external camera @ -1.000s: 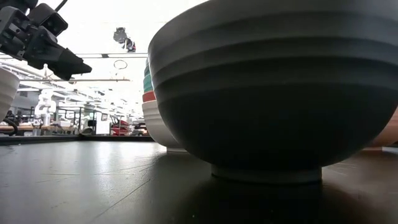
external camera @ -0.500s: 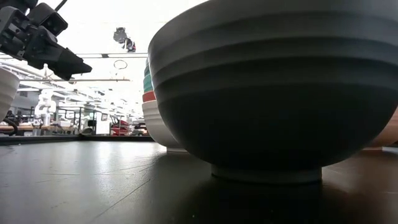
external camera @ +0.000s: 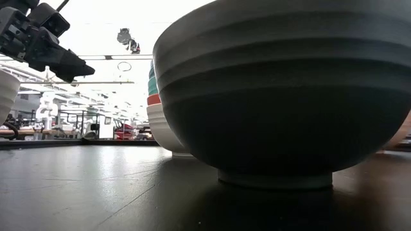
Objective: Nest bowls inside each other
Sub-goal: Stack the light orange bowl on top of the blue bowl
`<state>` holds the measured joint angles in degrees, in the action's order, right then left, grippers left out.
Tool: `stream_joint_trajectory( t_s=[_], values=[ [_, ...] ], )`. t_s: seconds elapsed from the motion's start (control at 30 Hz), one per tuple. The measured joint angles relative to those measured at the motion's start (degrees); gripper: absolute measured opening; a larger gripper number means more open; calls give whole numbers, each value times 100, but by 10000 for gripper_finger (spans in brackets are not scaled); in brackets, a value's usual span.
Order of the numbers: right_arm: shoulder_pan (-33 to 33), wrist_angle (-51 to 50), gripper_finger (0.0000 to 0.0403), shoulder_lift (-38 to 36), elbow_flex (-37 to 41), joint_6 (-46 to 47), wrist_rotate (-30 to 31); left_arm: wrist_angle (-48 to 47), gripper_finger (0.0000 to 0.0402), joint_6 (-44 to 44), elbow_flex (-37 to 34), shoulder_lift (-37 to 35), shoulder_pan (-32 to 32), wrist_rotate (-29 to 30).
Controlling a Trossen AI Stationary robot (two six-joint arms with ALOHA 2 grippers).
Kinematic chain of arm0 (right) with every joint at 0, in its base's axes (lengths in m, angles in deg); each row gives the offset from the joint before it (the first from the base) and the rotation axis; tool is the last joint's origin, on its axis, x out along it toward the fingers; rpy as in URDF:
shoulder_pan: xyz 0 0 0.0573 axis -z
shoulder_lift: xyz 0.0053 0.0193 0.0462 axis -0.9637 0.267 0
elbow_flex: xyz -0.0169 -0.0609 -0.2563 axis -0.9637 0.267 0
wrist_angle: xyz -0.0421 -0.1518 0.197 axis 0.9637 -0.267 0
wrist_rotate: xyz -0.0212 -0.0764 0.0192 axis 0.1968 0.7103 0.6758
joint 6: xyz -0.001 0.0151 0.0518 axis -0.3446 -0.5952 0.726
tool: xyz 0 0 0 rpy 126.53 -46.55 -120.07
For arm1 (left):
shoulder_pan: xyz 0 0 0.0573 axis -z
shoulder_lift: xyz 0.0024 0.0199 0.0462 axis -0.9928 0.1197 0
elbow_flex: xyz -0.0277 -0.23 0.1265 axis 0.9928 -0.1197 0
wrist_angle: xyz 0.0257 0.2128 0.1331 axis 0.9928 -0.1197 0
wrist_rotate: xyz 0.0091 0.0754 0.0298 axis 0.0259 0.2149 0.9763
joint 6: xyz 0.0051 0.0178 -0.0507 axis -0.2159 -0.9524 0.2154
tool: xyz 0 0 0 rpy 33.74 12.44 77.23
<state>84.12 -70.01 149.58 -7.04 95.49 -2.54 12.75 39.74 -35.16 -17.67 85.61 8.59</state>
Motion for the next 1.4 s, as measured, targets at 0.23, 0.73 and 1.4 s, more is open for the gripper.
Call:
stream_joint_trajectory(
  t_s=[0.23, 0.73, 1.4],
  values=[
    [-48, 38, 5, -152, -118, -418, 832, -11, 172, 0, 0, 0, 0, -1],
    [-72, 1109, 1, -214, -1532, -1984, 1717, -38, 172, 33, 0, 0, 2, 2],
    [-663, 398, 0, 446, -4252, -2770, 1124, -44, 172, 28, 0, 0, 2, 22]
  ],
)
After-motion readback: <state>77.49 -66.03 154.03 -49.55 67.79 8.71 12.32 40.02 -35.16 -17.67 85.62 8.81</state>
